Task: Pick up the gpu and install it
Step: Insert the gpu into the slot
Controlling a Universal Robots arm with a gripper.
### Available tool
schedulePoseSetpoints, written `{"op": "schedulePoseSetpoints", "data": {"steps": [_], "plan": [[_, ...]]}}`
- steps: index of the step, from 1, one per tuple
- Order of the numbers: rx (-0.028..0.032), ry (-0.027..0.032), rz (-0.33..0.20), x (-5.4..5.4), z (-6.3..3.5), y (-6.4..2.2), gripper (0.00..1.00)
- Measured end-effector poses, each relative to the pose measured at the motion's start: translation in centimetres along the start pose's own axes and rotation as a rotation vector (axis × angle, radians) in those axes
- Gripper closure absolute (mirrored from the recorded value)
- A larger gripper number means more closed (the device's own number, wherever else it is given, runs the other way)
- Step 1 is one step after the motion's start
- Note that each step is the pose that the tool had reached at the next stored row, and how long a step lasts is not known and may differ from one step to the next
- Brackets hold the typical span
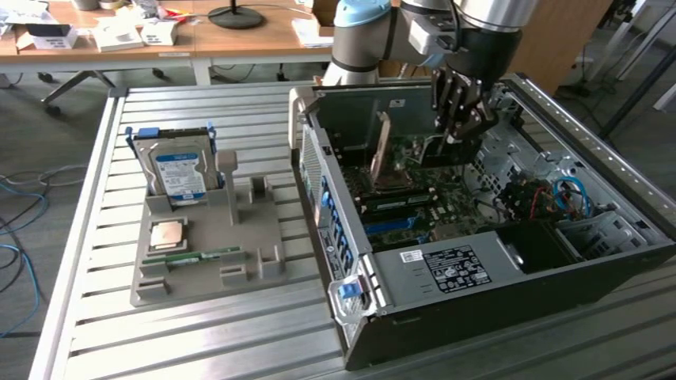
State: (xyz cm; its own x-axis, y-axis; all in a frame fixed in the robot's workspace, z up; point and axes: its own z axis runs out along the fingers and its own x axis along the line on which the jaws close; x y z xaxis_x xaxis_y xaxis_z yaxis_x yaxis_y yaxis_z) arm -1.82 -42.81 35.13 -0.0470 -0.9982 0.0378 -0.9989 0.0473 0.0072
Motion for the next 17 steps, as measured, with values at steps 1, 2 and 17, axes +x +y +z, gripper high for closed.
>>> {"op": "schedulePoseSetpoints", "data": {"steps": [1,2,17], "plan": [[0.0000,0.0000,0.000,0.0,0.10,0.00,0.74],[0.0000,0.0001,0.000,0.0,0.21,0.00,0.74],[0.0001,0.0000,-0.001,-0.1,1.67,-0.01,0.74]]}}
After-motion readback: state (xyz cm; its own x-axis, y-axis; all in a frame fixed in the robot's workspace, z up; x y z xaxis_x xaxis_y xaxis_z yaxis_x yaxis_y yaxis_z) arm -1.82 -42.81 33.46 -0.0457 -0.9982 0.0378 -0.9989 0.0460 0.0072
